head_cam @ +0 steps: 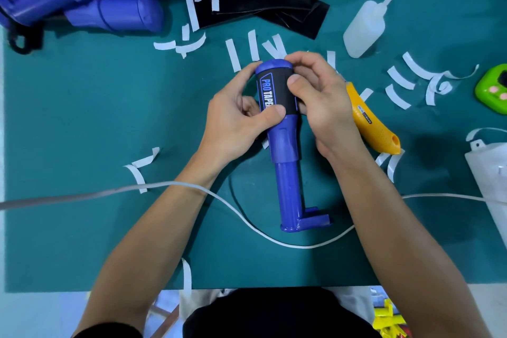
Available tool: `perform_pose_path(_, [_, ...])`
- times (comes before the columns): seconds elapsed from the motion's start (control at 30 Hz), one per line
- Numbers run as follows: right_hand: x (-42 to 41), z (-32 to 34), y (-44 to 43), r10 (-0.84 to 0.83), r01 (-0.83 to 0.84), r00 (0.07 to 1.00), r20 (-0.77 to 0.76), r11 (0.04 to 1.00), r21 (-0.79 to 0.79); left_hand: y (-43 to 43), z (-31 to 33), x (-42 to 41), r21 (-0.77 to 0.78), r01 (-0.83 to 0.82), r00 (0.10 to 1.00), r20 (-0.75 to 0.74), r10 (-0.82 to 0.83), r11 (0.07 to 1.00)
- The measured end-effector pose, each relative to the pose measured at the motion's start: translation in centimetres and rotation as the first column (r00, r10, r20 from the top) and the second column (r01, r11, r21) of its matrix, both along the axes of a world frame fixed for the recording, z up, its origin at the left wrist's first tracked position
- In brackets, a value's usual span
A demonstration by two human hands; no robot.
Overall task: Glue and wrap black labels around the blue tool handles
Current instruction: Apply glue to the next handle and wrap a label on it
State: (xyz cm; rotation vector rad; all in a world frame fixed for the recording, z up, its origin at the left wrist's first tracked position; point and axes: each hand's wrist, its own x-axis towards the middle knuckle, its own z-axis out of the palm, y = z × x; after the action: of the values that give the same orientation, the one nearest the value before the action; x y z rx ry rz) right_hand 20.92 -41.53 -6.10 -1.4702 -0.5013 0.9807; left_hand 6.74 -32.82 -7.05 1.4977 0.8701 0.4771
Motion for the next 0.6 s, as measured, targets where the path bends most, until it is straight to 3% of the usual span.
perform_pose_path(0.17, [0.5,0.3,-0.3,0.023,-0.020,0.994,-0.104,0.999,0.030,-0.3,-0.5,0.1,-0.004,0.026,0.998,0.056,-0.025,1.000])
perform_pose_path(0.4, [0.2,0.4,0.6,-0.041,0.039,0.999,-0.021,0.997,-0.067,-0.3,-0.8,0.0,-0.020,0.061,0.997,0.052,-0.060,0.998])
perform_pose_path(0.6, [0.2,0.2,0.7,-0.063,0.061,0.997,-0.035,0.997,-0.050,-0.2,-0.5,-0.1,-0.039,0.090,0.994,0.065,-0.087,0.995])
